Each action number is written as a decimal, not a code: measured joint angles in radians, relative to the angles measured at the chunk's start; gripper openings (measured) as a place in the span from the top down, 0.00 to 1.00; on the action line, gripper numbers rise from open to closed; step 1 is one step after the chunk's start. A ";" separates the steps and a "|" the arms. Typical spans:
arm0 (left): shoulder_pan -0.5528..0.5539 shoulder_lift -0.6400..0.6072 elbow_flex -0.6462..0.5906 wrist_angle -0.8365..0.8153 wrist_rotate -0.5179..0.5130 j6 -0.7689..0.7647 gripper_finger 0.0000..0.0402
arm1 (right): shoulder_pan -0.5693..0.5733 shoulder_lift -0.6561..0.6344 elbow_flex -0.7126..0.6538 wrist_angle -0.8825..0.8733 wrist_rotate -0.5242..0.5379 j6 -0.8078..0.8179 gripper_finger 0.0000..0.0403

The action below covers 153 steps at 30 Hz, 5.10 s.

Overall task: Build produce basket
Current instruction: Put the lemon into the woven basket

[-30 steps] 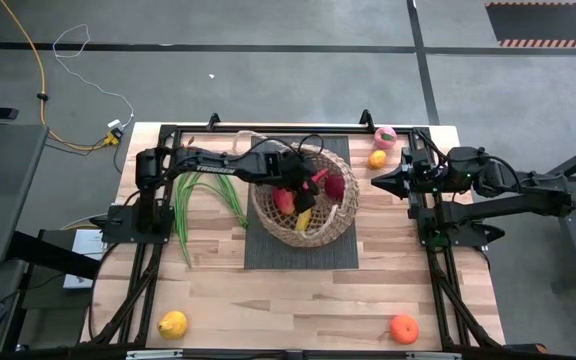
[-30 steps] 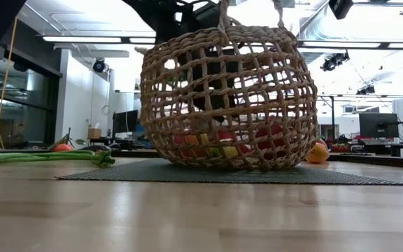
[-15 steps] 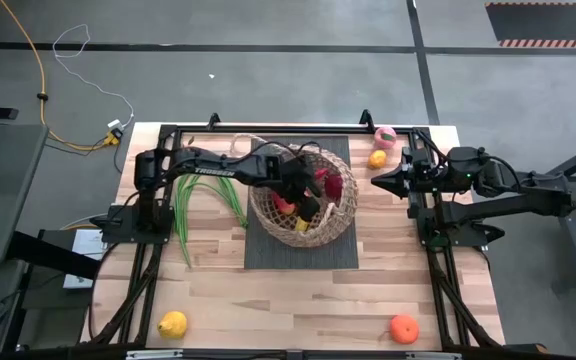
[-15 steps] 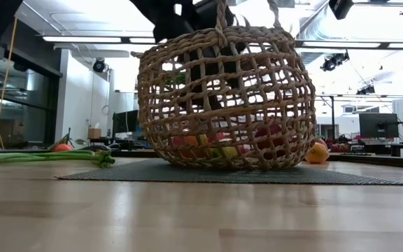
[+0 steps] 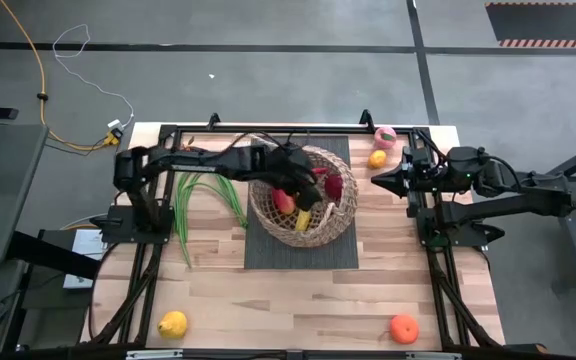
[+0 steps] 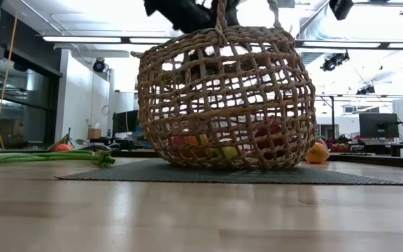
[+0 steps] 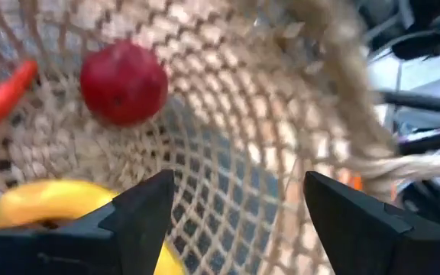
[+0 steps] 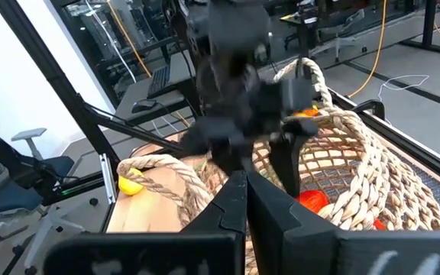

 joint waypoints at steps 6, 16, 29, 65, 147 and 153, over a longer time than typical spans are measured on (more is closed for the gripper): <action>0.037 -0.137 -0.001 -0.005 -0.042 0.038 0.30 | 0.000 0.000 0.000 0.000 0.000 0.000 1.00; -0.033 -0.492 -0.060 0.064 -0.277 0.440 0.30 | 0.000 0.000 0.000 0.000 0.000 -0.008 1.00; -0.103 -1.073 -0.653 0.340 -0.312 0.490 0.30 | 0.000 0.000 0.000 0.003 0.008 -0.025 1.00; -0.107 -1.232 -0.792 0.283 -0.372 0.500 1.00 | 0.000 0.000 0.000 0.041 0.009 -0.052 1.00; -0.107 -1.232 -0.792 0.290 -0.349 0.434 1.00 | -0.714 0.888 -0.132 -0.091 0.299 1.008 0.06; -0.107 -1.232 -0.792 0.290 -0.353 0.437 1.00 | -0.730 0.888 -0.132 -0.090 0.290 0.947 0.19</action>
